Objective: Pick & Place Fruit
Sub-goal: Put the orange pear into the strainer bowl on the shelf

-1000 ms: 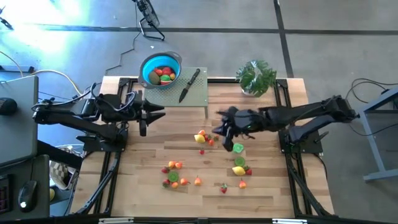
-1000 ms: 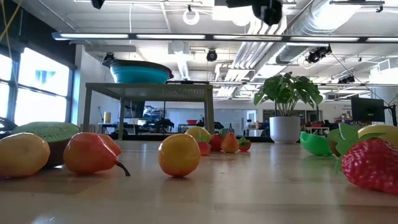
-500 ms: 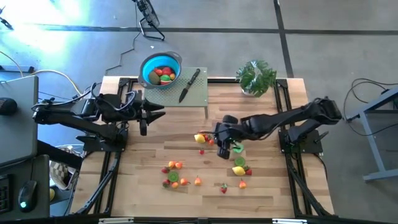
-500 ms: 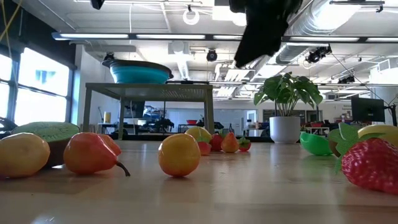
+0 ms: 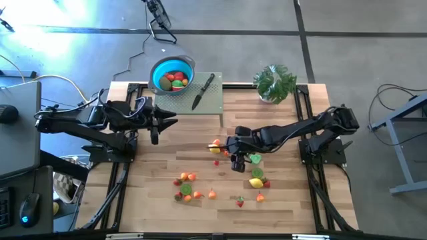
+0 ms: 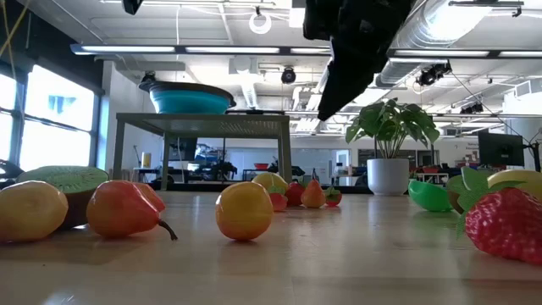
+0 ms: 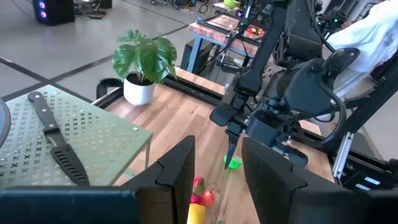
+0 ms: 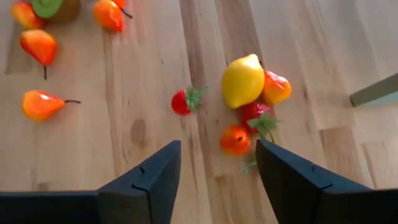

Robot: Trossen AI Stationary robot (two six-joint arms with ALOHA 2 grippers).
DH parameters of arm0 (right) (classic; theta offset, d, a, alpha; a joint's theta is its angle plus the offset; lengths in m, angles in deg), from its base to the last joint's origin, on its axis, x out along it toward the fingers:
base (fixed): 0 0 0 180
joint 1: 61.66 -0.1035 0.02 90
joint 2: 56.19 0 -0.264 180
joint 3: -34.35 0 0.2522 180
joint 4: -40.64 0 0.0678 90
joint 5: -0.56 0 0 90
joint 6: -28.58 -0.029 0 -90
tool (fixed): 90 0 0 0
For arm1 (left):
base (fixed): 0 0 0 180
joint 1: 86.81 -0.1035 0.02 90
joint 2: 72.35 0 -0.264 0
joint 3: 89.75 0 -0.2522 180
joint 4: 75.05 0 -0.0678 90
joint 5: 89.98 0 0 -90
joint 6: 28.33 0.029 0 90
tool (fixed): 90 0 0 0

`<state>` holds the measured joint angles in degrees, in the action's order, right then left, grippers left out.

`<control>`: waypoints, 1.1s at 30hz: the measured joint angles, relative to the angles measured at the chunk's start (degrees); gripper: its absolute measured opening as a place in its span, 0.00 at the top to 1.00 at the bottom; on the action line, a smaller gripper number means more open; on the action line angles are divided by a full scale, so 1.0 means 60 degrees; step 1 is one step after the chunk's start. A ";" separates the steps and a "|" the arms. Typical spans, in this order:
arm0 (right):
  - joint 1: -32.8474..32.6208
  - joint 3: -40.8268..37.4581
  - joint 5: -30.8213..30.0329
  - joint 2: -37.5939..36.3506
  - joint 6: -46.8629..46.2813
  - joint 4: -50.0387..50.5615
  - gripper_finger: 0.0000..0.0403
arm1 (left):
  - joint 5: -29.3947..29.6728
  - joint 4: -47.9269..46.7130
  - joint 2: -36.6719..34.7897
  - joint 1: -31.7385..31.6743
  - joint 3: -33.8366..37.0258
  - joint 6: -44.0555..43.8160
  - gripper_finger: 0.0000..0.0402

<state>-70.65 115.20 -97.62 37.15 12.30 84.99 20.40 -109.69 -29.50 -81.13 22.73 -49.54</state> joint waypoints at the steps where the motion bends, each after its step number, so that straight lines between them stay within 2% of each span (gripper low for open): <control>1: 0.0000 0.0000 0.0000 0.0000 0.0060 0.0013 0.51 | 0.0000 -0.0015 0.0000 0.0000 0.0000 -0.0013 0.68; 7: 0.0015 -0.0393 0.0003 0.0000 0.0265 -0.0461 0.54 | 0.0007 -0.0040 0.0033 0.0000 0.0000 -0.0017 0.68; 24: 0.0207 -0.2189 -0.0143 -0.0004 0.0111 -0.3115 0.54 | 0.0022 -0.0042 0.0036 0.0000 0.0000 -0.0268 0.68; 27: 0.0337 -0.2404 -0.0097 -0.0004 -0.0056 -0.3360 0.50 | 0.0022 -0.0041 0.0035 0.0000 -0.0004 -0.0268 0.68; 33: 0.0477 -0.2634 0.0052 -0.0004 -0.0027 -0.3671 0.37 | 0.0022 -0.0042 0.0033 0.0000 -0.0004 -0.0268 0.68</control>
<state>-67.79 99.40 -97.31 37.12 12.14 62.97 20.53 -109.94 -29.30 -81.13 22.71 -51.14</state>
